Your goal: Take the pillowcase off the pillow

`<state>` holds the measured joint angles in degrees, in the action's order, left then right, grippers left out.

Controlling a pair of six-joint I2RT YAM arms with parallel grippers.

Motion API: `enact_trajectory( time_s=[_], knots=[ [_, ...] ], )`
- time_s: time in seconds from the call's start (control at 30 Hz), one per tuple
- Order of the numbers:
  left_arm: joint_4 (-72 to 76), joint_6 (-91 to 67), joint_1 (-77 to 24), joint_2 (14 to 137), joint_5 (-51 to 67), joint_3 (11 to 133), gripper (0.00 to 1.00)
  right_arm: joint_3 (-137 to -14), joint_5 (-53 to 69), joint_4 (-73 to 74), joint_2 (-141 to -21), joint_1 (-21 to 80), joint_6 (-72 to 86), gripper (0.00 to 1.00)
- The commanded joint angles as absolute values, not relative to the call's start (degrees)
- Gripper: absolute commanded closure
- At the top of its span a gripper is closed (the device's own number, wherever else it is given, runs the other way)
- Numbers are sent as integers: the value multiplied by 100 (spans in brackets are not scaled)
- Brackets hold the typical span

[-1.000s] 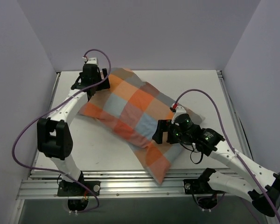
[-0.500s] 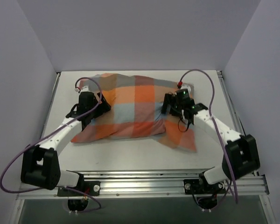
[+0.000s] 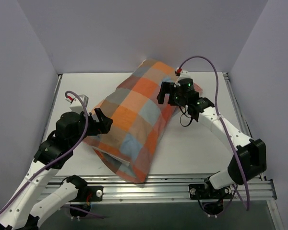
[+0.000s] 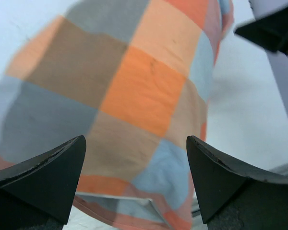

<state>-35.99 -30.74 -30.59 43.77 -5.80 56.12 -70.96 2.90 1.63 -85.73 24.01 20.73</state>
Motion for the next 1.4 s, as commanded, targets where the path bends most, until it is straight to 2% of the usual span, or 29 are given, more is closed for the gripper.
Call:
enact_trajectory(
  time_s=[0.0, 0.2, 0.47, 0.7, 0.83, 0.9, 1.07, 1.1, 1.2, 1.37],
  knots=[
    [-3719, -2392, -2997, 4832, -1660, 5985, 6, -6619, 343, 369, -7920, 2978, 1890, 0],
    [-2798, -2311, -2646, 6456, -1355, 5933, 6, -5723, -130, 246, -7374, 4200, 2003, 0],
    [-1856, -3023, -2741, 8006, -151, 5976, 6, -4870, -518, 167, -7006, 4491, 2259, 0],
    [-1468, -3173, -3243, 8727, 131, 6802, 6, -5123, -1730, 957, -6575, 4974, 2066, 0],
    [-1713, -3085, -3208, 8596, 44, 7189, 6, -5370, -2179, 1081, -6513, 5536, 1759, 0],
    [-1977, -3050, -3129, 8290, -359, 7321, 6, -5545, -2460, 1116, -6626, 5975, 1566, 1],
    [-2626, -3129, -2157, 7490, -316, 7278, 6, -5871, -2988, 1011, -7196, 6863, 1117, 6],
    [-2732, -3068, -2005, 7227, -360, 7208, 6, -5976, -3040, 976, -7303, 7082, 1038, 10],
    [-3049, -2760, -1425, 6683, -631, 6875, 6, -6230, -3085, 853, -7812, 7399, 774, 13],
    [-3155, -2435, -722, 5628, -940, 5996, 6, -6688, -3269, 695, -8805, 7787, 335, 14]
  ],
)
